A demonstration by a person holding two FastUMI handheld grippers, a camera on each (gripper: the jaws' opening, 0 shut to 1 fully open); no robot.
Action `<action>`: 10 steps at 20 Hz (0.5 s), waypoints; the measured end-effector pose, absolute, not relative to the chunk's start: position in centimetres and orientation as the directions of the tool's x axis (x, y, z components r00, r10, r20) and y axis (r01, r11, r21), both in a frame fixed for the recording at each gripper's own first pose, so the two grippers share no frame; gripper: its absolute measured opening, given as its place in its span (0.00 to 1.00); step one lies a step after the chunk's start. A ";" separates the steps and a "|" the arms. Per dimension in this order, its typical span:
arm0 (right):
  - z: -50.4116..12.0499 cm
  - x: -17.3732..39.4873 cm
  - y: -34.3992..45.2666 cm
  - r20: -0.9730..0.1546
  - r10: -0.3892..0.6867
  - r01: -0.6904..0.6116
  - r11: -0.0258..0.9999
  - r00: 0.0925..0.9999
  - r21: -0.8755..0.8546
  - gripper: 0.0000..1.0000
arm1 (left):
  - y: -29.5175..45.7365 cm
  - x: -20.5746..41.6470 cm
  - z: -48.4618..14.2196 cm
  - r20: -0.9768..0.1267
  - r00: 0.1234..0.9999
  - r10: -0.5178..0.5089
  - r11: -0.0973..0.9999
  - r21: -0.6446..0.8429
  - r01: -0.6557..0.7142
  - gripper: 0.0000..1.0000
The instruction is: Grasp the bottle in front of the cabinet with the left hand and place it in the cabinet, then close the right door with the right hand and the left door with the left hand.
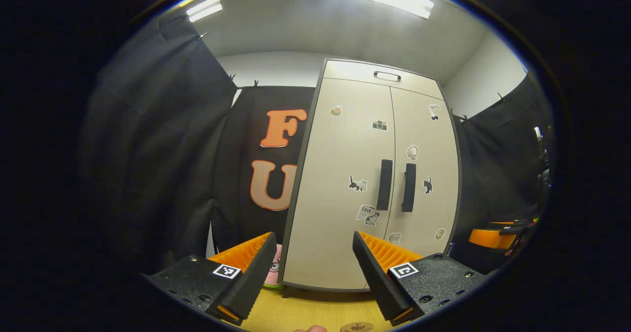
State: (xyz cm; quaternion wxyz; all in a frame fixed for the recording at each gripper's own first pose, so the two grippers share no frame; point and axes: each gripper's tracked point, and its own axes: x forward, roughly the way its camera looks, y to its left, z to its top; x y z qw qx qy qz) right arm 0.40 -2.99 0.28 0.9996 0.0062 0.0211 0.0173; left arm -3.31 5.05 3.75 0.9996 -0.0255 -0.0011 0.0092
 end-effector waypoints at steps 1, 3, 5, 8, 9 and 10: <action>0.2 0.4 -3.0 -0.043 0.035 -0.034 0.999 0.998 0.014 0.96 | 5.2 -3.3 3.8 0.001 1.000 0.020 0.998 -0.053 -0.020 0.94; 0.2 0.4 -3.0 -0.043 0.034 -0.033 0.999 0.998 0.014 0.96 | 5.2 -3.3 3.7 0.000 1.000 0.021 0.998 -0.056 -0.021 0.94; 0.2 0.4 -3.0 -0.045 0.032 -0.031 0.999 0.998 0.014 0.96 | 5.3 -3.3 3.6 -0.003 1.000 0.021 0.998 -0.058 -0.022 0.94; 0.0 0.5 -3.0 -0.047 0.033 -0.032 0.999 0.998 0.019 0.96 | 5.3 -3.3 3.5 -0.006 1.000 0.023 0.998 -0.059 -0.024 0.94; 0.0 0.4 -2.9 -0.047 0.033 -0.032 0.999 0.998 0.019 0.96 | 5.4 -3.3 3.5 -0.006 1.000 0.024 0.998 -0.059 -0.024 0.94; 0.0 0.4 -2.9 -0.047 0.032 -0.031 0.999 0.998 0.018 0.96 | 5.4 -3.3 3.5 -0.007 1.000 0.023 0.998 -0.059 -0.024 0.94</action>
